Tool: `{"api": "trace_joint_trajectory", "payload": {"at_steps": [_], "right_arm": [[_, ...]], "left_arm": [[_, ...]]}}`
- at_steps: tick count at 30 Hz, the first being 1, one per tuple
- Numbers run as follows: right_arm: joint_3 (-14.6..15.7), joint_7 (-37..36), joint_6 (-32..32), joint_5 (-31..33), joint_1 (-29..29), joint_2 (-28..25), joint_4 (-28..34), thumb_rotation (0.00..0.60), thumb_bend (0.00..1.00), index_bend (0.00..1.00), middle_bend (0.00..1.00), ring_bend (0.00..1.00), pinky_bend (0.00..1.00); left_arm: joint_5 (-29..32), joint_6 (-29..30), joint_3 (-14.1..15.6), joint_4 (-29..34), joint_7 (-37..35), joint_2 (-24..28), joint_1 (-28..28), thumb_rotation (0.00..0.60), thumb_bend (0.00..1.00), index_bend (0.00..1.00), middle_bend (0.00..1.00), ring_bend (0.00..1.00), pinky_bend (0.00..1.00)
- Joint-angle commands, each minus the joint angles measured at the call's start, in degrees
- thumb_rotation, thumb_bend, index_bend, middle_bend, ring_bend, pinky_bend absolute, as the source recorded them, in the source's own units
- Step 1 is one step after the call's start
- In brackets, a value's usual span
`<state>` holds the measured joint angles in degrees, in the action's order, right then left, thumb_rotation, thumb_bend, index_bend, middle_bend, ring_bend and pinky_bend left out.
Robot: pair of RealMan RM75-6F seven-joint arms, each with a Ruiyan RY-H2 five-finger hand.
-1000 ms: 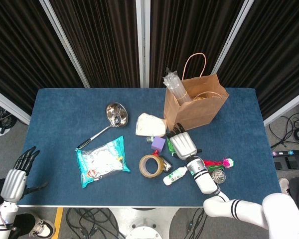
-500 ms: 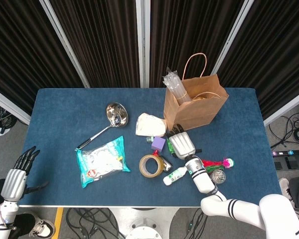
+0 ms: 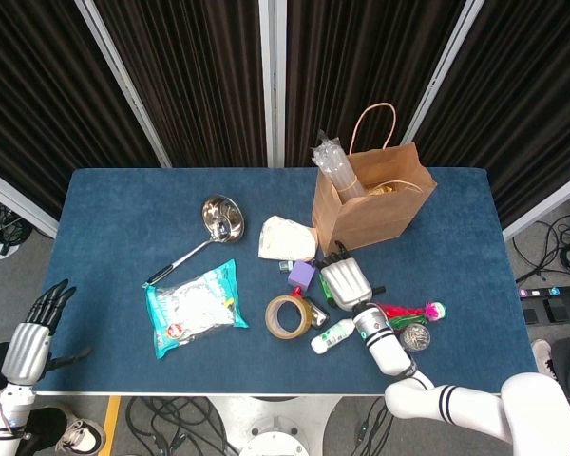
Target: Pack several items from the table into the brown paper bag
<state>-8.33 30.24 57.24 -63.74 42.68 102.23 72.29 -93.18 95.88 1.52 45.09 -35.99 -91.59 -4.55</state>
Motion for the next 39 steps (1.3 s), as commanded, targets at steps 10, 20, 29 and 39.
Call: {"api": "trace_joint_trajectory", "payload": {"at_steps": [10,20,29,39], "right_arm": [[-1.35,1.99,-0.92,1.47,0.6,1.42,-2.92,0.6,0.0,0.28,0.34,0.2,0.05],[-1.68,3.0,-1.96,2.97,0.81,2.14,-3.89,0.6,0.0,0.28,0.37,0.22,0.05],[-1.02,0.8,-0.42,0.2,-0.08,1.21,-1.97,0.6,0.0,0.33,0.51,0.37,0.19],[-4.15,1.17,6.2,-7.01,0.21,-6.54,15.03,0.6,0.0,0.34,0.51,0.37,0.2]], "left_arm": [[0.26,-0.25,-0.12,-0.1,0.01,-0.09,-0.03,0.6,0.06,0.09,0.11,0.0,0.14],[0.4,-0.33,-0.17,-0.66,-0.44,-0.31,0.01,0.6,0.06,0.09,0.11,0.0,0.14],[0.32,0.08,-0.15,-0.58,-0.47,-0.26,0.17,0.6,0.06,0.09,0.11,0.0,0.14],[0.14,0.52,-0.3,0.32,-0.05,0.14,0.0,0.6,0.06,0.09,0.11,0.0,0.14]]}}
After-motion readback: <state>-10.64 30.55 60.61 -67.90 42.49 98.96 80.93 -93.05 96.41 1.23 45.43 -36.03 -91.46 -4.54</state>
